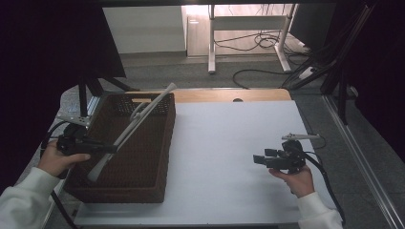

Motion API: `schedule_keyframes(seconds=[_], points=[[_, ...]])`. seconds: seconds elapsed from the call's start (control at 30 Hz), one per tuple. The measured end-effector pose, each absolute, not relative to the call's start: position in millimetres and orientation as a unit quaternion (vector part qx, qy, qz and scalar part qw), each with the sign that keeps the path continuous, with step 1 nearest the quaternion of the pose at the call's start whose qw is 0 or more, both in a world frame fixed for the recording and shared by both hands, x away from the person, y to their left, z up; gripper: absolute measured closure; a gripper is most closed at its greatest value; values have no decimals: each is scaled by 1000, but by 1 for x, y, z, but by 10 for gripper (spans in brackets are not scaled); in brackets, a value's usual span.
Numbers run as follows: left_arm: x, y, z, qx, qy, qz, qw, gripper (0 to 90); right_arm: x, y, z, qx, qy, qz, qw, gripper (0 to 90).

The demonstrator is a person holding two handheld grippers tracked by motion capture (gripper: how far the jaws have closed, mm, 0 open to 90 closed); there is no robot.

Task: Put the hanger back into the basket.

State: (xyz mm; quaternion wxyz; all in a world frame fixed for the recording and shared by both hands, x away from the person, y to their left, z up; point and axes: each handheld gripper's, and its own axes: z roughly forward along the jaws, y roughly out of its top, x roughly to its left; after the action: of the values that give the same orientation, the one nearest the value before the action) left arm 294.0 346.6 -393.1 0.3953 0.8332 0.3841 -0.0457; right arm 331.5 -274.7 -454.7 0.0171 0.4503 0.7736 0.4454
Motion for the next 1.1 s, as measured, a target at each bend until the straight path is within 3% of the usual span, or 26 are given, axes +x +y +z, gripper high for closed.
schedule_keyframes(seconds=[0.87, 1.0, 1.03, 1.1], points=[[281, 368, -412, 840, 393, -59, 369, 826, 333, -279, -459, 462, 767, 445, 11, 284], [283, 364, -421, 844, 402, -43, 353, 813, 334, -279, -459, 463, 767, 444, 9, 284], [283, 363, -422, 840, 409, -27, 356, 757, 334, -279, -459, 463, 768, 443, 8, 284], [284, 362, -422, 835, 419, -17, 355, 499, 334, -279, -459, 463, 768, 443, 8, 284]])
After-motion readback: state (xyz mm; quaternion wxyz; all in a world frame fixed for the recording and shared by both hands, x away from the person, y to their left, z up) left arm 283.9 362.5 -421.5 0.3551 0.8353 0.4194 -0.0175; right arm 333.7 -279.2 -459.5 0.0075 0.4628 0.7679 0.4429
